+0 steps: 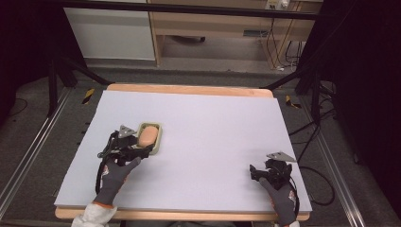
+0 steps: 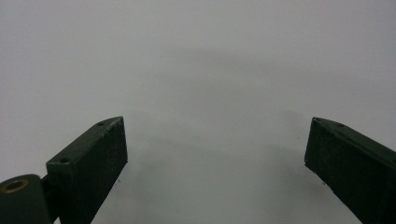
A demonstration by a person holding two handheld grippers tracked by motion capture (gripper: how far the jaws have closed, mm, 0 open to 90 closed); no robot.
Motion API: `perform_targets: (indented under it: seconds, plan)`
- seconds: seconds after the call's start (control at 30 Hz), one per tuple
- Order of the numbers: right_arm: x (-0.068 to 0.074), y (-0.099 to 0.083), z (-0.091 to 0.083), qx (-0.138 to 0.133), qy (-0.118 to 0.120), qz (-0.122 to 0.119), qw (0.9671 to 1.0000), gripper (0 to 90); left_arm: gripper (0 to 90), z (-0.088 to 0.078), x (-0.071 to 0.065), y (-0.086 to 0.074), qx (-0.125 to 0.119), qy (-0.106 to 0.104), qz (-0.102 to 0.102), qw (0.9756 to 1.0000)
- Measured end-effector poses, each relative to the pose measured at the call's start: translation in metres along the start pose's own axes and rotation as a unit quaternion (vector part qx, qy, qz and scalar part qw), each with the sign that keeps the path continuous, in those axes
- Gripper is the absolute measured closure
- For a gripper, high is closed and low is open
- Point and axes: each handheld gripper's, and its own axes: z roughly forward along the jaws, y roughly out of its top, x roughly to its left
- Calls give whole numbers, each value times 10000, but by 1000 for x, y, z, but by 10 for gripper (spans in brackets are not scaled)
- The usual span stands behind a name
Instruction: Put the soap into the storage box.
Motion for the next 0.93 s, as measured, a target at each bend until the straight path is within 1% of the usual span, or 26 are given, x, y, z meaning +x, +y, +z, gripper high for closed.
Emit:
perform_targets:
  seconds: [0.03, 0.13, 0.2, 0.23, 0.27, 0.3, 0.43, 0.53, 0.63, 0.67, 0.7, 0.73, 0.77, 0.8, 0.93]
  plan:
    - [0, 0, 0, 0, 0, 0, 10000, 62, 305, -2, 1, -3, 4, 0, 24, 10000]
    - [-1, 0, 0, 10, -13, 66, 10000, 62, 306, -10, 4, -12, -72, -18, -8, 10000]
    - [-3, 0, 0, 21, -31, 55, 10000, 61, 303, -14, 7, -17, -66, -54, 3, 10000]
    - [-3, 0, 0, 21, -31, 55, 10000, 61, 303, -15, 8, -21, -101, -60, -14, 9999]
    - [-4, 0, 0, 38, -41, 70, 10000, 61, 292, -17, 12, -27, -93, -49, 33, 9999]
    - [-4, 0, 0, 38, -41, 70, 10000, 61, 286, -17, 12, -27, -93, -49, 33, 9999]
    - [-7, -1, 0, 52, -75, 77, 9999, 60, 282, -20, 20, -40, -55, -48, -31, 10000]
    - [-9, -1, 0, 80, -110, 106, 9999, 59, 285, -21, 27, -51, 25, 41, -57, 10000]
    - [-10, -1, 0, 80, -132, 119, 9998, 59, 283, -23, 30, -55, 33, 65, -50, 10000]
    - [-11, -1, 0, 82, -136, 138, 9998, 59, 280, -25, 33, -58, 57, 120, -23, 9999]
    - [-11, -1, 0, 82, -136, 138, 9998, 59, 280, -25, 33, -58, 57, 120, -23, 9999]
    - [-12, -1, 0, 98, -162, 160, 9997, 59, 279, -25, 37, -61, 79, 176, -30, 9998]
    - [-13, -2, -1, 100, -162, 132, 9997, 59, 279, -25, 37, -61, 79, 176, -30, 9998]
    - [-14, -2, -1, 97, -162, 133, 9997, 59, 278, -24, 40, -63, 128, 245, -62, 9996]
    - [-15, -2, -1, 134, -178, 171, 9996, 58, 276, -25, 45, -65, 160, 279, -77, 9995]
